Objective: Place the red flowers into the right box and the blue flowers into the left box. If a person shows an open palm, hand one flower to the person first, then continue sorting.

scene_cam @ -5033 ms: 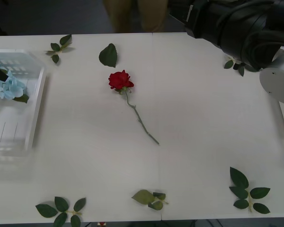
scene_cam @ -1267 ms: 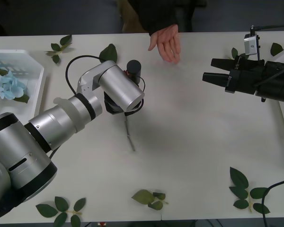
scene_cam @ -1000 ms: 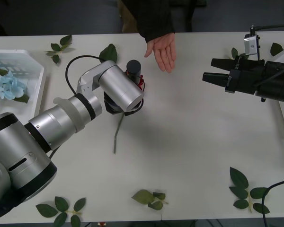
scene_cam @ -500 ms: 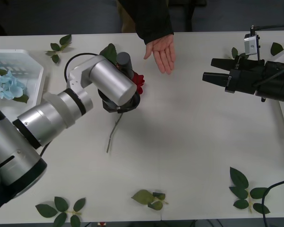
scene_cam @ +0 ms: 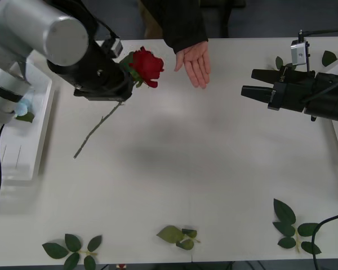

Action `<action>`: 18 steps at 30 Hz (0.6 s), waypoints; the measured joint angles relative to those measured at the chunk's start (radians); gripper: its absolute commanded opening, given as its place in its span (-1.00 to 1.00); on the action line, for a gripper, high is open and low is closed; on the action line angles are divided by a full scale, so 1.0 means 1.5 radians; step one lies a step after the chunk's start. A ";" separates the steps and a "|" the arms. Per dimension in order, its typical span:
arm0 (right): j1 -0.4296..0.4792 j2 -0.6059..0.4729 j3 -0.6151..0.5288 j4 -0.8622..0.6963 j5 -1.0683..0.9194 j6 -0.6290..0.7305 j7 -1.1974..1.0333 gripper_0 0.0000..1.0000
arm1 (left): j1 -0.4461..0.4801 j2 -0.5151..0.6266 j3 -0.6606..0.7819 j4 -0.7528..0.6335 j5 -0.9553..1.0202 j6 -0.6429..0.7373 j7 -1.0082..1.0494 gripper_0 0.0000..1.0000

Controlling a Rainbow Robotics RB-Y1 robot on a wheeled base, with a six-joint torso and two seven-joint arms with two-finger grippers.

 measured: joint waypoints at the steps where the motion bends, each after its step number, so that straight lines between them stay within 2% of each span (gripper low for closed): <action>1: 0.000 0.000 0.000 0.000 0.000 0.000 0.000 0.89 | 0.015 0.000 0.039 -0.030 0.007 0.010 -0.042 -1.00; 4: 0.000 0.000 0.000 0.001 0.000 0.000 0.000 0.89 | 0.058 0.000 0.134 -0.097 0.050 0.018 -0.200 -1.00; 7: 0.000 0.000 0.000 0.005 -0.004 0.000 0.000 0.89 | 0.085 0.000 0.171 -0.137 0.081 -0.013 -0.300 -1.00; 14: 0.000 0.000 0.000 0.098 -0.122 0.043 -0.006 0.88 | 0.099 -0.006 0.172 -0.161 0.161 -0.224 -0.313 -1.00; 18: 0.000 0.000 0.011 0.166 -0.205 0.075 -0.059 0.89 | 0.099 -0.021 0.167 -0.161 0.185 -0.337 -0.385 -1.00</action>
